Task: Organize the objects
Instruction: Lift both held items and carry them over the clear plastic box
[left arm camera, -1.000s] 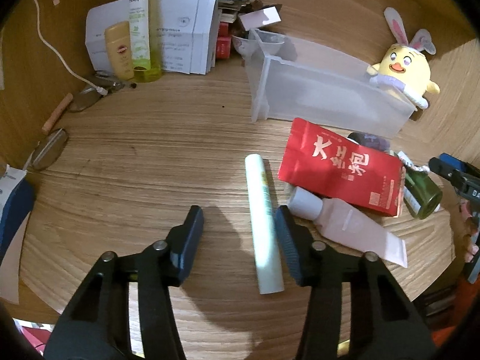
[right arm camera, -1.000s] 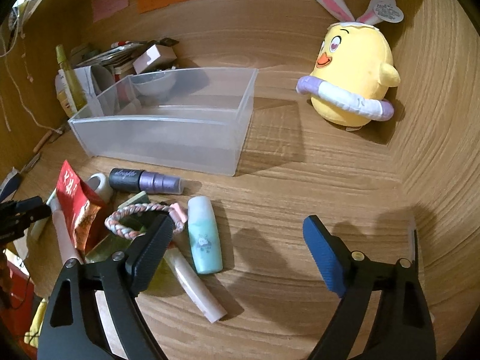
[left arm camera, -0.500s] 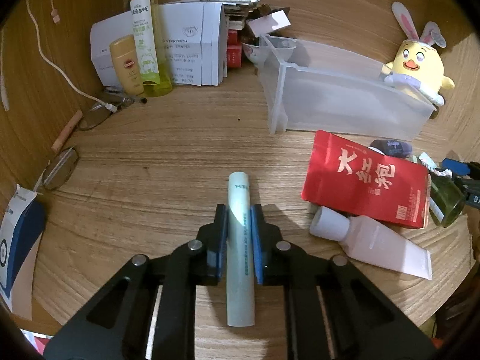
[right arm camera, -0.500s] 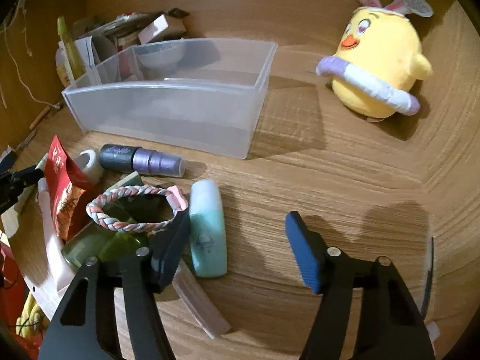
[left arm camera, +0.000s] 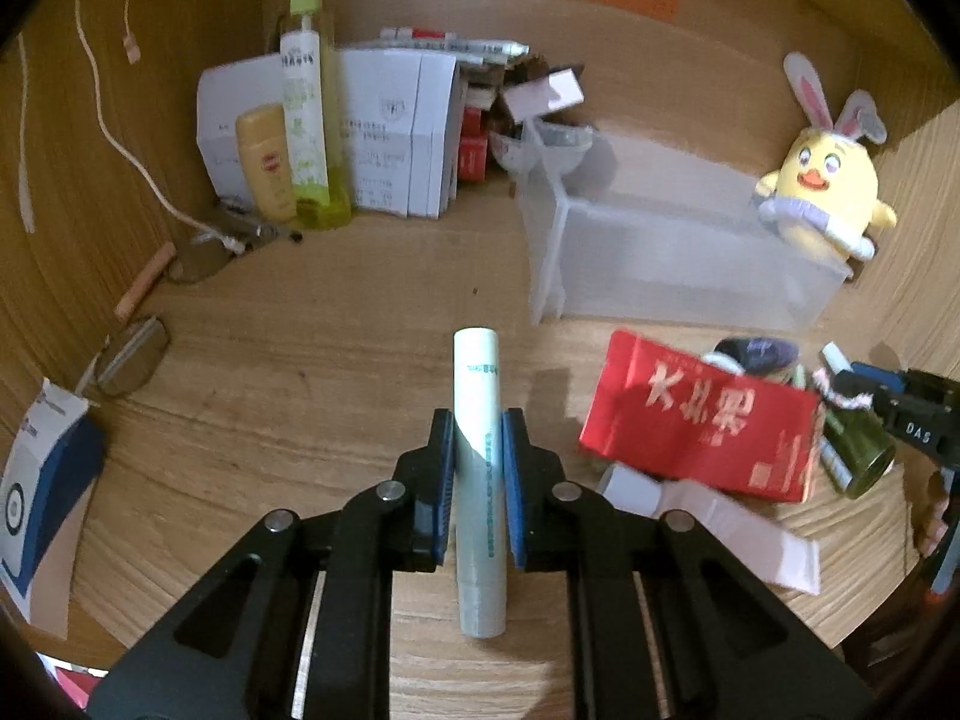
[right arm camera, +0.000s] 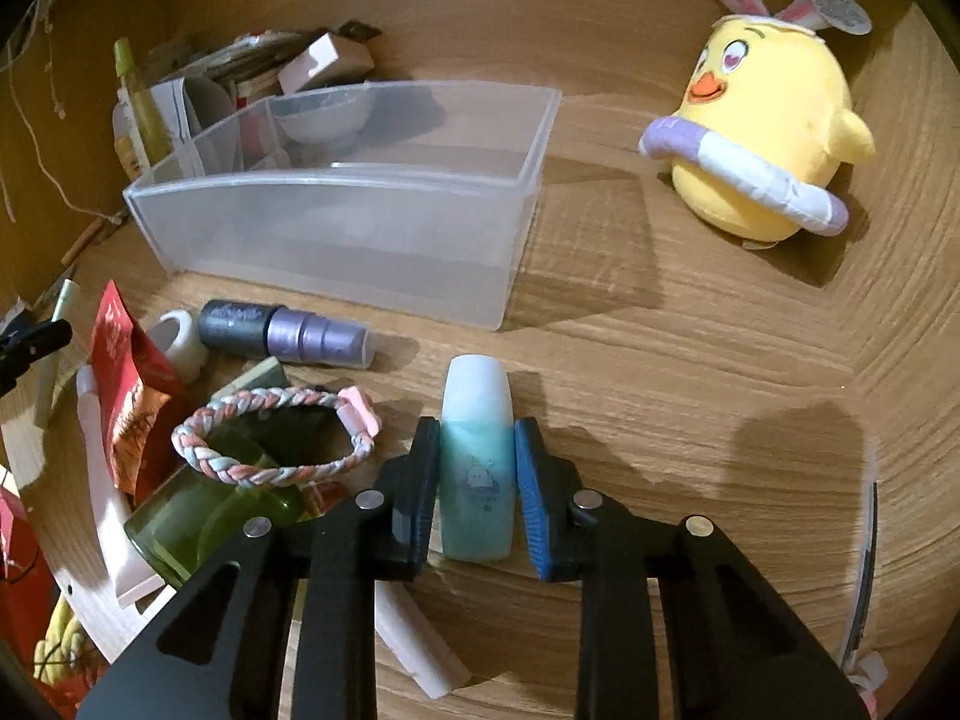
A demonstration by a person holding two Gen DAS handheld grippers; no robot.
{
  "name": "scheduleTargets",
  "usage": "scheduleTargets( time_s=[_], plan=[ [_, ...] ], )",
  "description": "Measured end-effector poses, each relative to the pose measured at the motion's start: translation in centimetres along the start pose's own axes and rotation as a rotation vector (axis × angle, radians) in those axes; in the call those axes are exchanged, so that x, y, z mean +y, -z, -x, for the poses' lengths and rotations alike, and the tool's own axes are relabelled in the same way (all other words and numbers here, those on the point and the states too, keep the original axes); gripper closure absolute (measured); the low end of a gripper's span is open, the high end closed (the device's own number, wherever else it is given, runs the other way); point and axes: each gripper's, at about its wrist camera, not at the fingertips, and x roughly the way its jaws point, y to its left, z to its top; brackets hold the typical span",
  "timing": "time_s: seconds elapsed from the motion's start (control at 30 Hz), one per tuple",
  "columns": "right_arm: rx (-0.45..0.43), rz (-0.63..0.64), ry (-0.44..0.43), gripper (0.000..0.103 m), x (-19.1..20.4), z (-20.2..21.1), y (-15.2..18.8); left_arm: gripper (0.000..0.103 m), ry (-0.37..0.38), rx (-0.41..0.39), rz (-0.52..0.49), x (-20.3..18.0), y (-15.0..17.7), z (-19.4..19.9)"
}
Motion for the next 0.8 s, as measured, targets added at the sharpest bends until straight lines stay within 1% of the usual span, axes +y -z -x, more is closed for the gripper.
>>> scheduleTargets(
  time_s=[0.43, 0.67, 0.8],
  plan=[
    [-0.144, -0.014, -0.028, 0.080, 0.5, 3.9, -2.2, 0.088, 0.052, -0.110, -0.008, -1.7, -3.3, 2.4],
    [-0.200, 0.008, -0.056, 0.080, 2.0, 4.7, -4.0, 0.088, 0.052, -0.166, -0.025, -2.3, -5.1, 3.5],
    [-0.228, 0.017, -0.077, 0.080, 2.7, 5.0, -5.2, 0.088, 0.071, -0.184, -0.023, -2.3, -6.3, 3.8]
  ],
)
